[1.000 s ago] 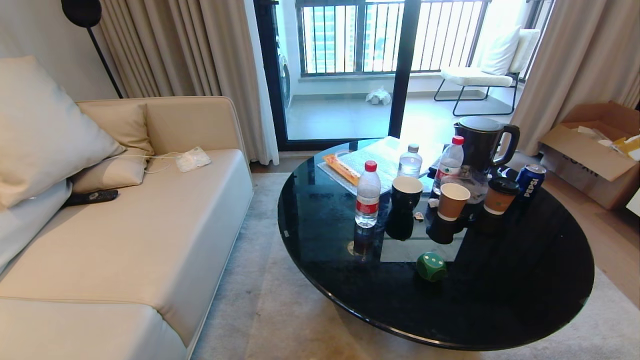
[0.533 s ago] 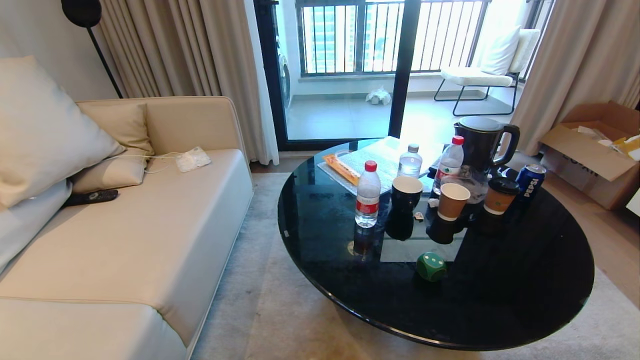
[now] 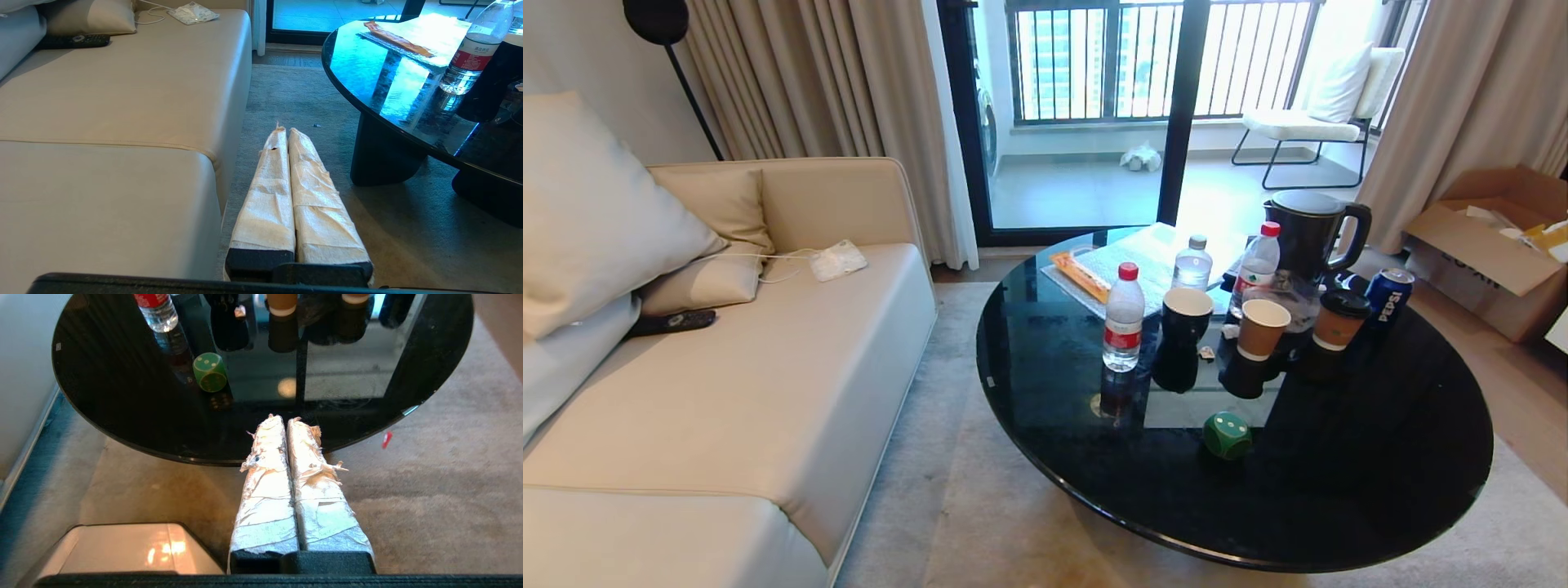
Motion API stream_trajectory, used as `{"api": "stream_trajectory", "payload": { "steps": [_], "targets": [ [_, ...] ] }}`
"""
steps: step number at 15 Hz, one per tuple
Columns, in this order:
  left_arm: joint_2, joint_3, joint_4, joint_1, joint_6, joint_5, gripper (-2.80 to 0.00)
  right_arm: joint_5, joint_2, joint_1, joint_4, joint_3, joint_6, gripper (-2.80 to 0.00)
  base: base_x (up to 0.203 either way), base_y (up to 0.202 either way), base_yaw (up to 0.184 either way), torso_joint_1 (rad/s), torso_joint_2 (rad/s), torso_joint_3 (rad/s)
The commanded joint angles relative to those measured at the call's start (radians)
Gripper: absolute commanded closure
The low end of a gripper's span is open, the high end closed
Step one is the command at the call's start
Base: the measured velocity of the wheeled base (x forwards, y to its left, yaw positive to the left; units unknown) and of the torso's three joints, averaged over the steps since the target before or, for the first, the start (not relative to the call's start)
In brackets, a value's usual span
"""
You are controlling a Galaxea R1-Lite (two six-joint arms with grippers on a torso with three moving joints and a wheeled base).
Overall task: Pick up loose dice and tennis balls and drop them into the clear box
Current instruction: Pick up toys out of the box
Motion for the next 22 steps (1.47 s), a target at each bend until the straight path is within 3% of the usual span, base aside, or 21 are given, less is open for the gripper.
{"api": "stream_trajectory", "payload": {
  "steps": [1,8,11,14,15,17,20,22],
  "targets": [
    [0.0,0.0,0.0,0.0,0.0,0.0,0.0,0.003,0.287,0.012,-0.016,-0.073,0.009,0.0,0.0,0.0,0.0,0.0,0.0,0.0],
    [0.0,0.0,0.0,0.0,0.0,0.0,0.0,0.007,1.099,0.168,-0.335,-0.287,0.166,0.0,0.0,0.0,0.0,0.0,0.0,0.0],
    [0.0,0.0,0.0,0.0,-0.001,0.0,0.0,0.01,1.316,0.202,-0.428,-0.422,0.249,0.0,0.0,0.0,0.0,0.0,0.0,0.0],
    [0.0,0.0,0.0,0.0,0.0,0.0,0.0,0.01,1.464,0.209,-0.463,-0.554,0.27,0.0,0.0,0.0,0.0,0.0,0.0,0.0],
    [0.0,0.0,0.0,0.0,-0.001,0.0,0.0,0.011,1.503,0.208,-0.466,-0.578,0.27,-2.8,0.0,0.0,0.0,0.0,0.0,0.0],
    [0.0,0.0,0.0,0.0,-0.001,0.0,0.0,0.035,1.574,0.197,-0.473,-0.607,0.244,-2.8,0.0,0.0,0.0,0.0,0.0,0.0],
    [0.0,0.0,0.0,0.0,-0.001,0.0,0.0,0.051,1.636,0.146,-0.505,-0.611,0.037,-2.8,0.0,0.0,0.0,0.0,0.0,0.0],
    [0.0,0.0,0.001,0.0,-0.001,0.0,0.0,0.081,1.668,0.111,-0.561,-0.586,-0.053,-2.8,0.0,0.0,0.0,0.0,0.0,0.0]
  ]
}}
